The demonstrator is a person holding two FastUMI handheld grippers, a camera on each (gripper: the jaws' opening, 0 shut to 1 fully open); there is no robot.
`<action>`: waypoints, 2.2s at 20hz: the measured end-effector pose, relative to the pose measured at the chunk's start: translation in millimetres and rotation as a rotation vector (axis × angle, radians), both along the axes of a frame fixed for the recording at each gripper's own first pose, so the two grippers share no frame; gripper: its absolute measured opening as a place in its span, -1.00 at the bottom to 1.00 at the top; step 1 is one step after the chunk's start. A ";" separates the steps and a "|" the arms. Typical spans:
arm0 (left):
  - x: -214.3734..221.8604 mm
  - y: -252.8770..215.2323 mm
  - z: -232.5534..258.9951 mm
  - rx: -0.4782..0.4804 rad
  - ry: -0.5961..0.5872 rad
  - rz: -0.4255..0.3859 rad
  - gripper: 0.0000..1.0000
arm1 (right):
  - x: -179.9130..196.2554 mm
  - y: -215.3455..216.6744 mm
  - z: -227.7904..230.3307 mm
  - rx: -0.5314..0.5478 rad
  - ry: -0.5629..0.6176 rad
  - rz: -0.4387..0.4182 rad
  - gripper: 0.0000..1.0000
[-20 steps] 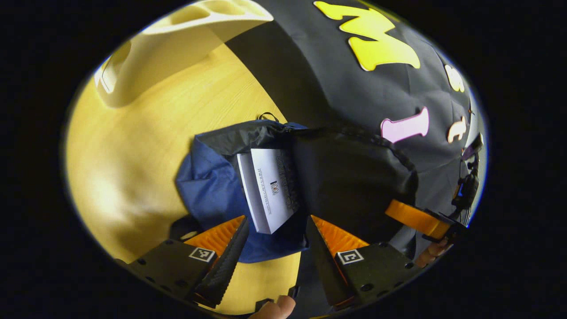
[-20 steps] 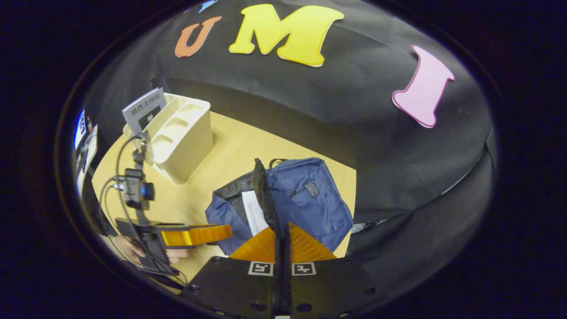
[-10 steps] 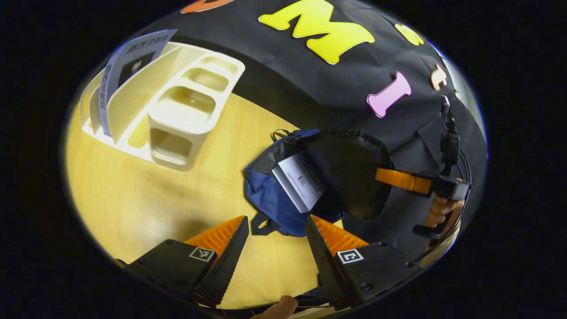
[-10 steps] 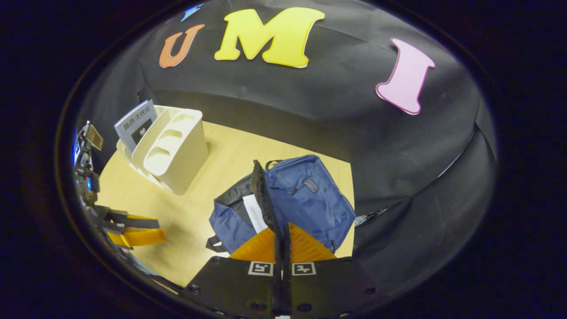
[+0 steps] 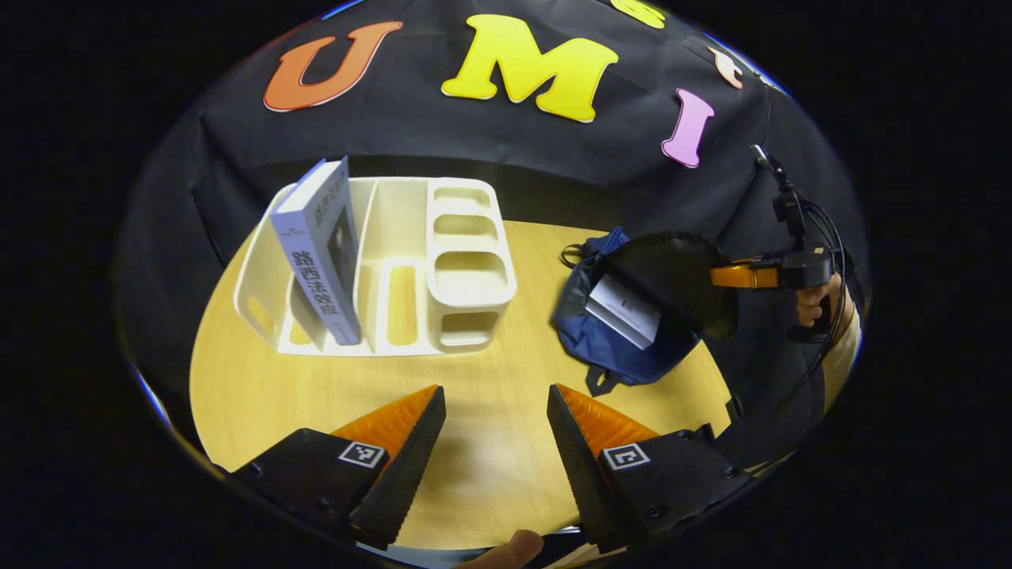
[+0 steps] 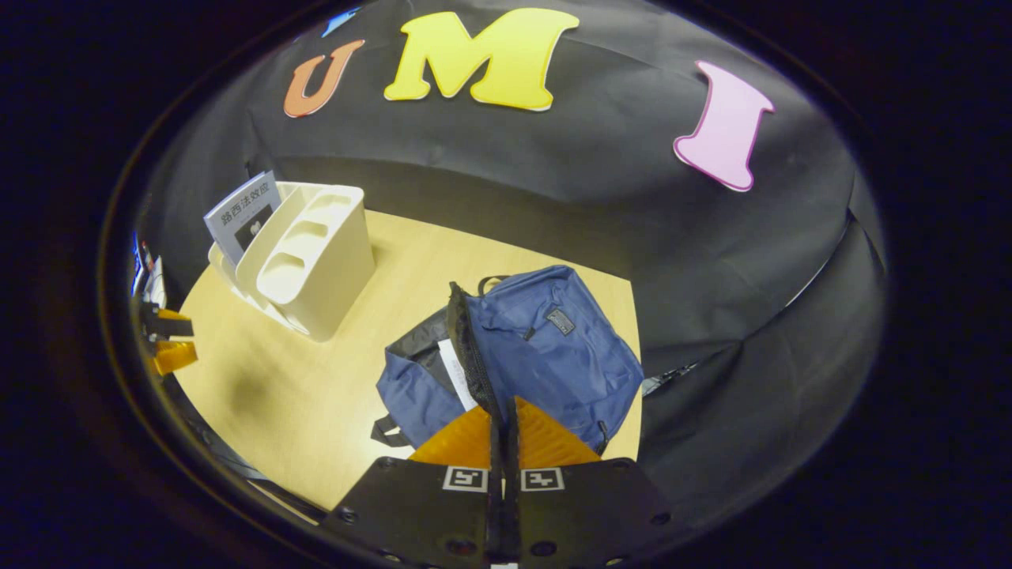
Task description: Open the schoolbag, grab two books from the bookshelf and put them into the schoolbag.
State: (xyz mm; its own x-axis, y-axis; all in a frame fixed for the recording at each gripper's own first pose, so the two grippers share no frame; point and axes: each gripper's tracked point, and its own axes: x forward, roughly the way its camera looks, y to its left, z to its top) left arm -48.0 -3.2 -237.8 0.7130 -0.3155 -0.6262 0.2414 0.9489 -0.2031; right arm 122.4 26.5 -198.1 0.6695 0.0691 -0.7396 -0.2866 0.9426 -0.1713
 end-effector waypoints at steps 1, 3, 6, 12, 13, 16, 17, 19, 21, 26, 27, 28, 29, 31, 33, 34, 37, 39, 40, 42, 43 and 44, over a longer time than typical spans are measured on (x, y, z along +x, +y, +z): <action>6.1 20.6 8.5 0.054 -0.032 0.021 0.69 | 0.6 -0.8 -0.7 -0.004 -0.002 -0.002 -0.99; 20.6 54.3 32.5 0.120 -0.112 0.075 0.69 | -0.7 -0.9 -1.0 0.000 -0.001 -0.004 -0.99; 41.8 82.4 67.5 0.111 -0.168 0.147 0.68 | -1.2 -0.9 0.2 -0.004 -0.001 -0.004 -0.99; 101.7 117.5 86.7 0.092 -0.092 0.224 0.67 | -3.6 -6.8 3.3 -0.005 -0.002 -0.012 -0.94; 109.2 120.0 84.2 0.095 -0.066 0.218 0.67 | -3.1 -7.2 4.4 -0.005 -0.003 -0.008 -0.94; 136.6 130.4 75.5 0.146 0.013 0.199 0.67 | -2.3 -10.0 5.5 -0.008 -0.001 -0.006 -0.99; 145.8 137.8 69.3 0.172 0.041 0.202 0.68 | -2.1 -10.0 5.8 -0.008 -0.002 -0.005 -0.99; 160.9 140.1 60.0 0.178 0.101 0.194 0.67 | -2.7 -8.4 5.7 0.000 -0.001 -0.003 -0.99; 178.1 140.5 48.5 0.145 0.156 0.191 0.67 | -5.1 -4.5 5.4 0.012 0.008 0.001 -0.99; 210.9 150.2 28.4 0.205 0.282 0.181 0.66 | -3.8 -3.7 8.6 0.003 0.002 0.022 -0.99; 214.9 151.2 27.2 0.214 0.306 0.190 0.65 | -4.0 -4.5 7.4 0.009 0.003 0.023 -0.99; 217.6 148.7 24.0 0.201 0.345 0.194 0.59 | -4.8 -4.3 6.2 0.017 0.009 0.026 -0.99; 224.4 157.4 20.4 0.222 0.377 0.212 0.57 | -7.0 -5.6 4.9 0.028 0.016 0.028 -0.99; 228.9 167.9 10.0 0.266 0.426 0.225 0.51 | -9.1 -7.5 3.5 0.025 0.017 0.040 -0.99; 228.6 166.0 -1.5 0.253 0.484 0.220 0.48 | -10.8 -8.6 2.5 0.013 0.013 0.050 -0.99; 229.0 163.8 -5.8 0.240 0.510 0.213 0.52 | -11.8 -9.4 1.4 0.012 0.014 0.051 -0.99; 223.8 173.8 -12.1 0.246 0.556 0.234 0.12 | -15.6 -10.1 -0.7 0.016 0.014 0.045 -0.99; 224.6 168.2 -10.7 0.218 0.554 0.208 0.07 | -20.6 -9.7 -3.8 0.017 0.018 0.045 -0.99; 222.3 163.1 -9.5 0.197 0.556 0.198 0.12 | -23.0 -10.2 -5.5 0.013 0.022 0.046 -0.99; 217.2 160.2 -5.3 0.183 0.559 0.203 -0.10 | -25.7 -9.8 -8.1 0.011 0.024 0.049 -0.99; 214.7 161.1 -2.5 0.179 0.553 0.221 -0.12 | -27.3 -9.2 -9.5 0.013 0.027 0.048 -0.99; 210.0 161.3 0.2 0.178 0.556 0.240 -0.15 | -28.1 -9.2 -11.6 0.015 0.027 0.048 -0.99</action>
State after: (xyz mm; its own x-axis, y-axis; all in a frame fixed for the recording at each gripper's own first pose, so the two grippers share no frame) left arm 162.1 158.1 -237.6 0.3038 -0.0439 -0.9517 -0.0790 0.9943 -0.0711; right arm 94.3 17.3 -209.7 0.6446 0.1115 -0.7563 -0.3356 0.9302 -0.1488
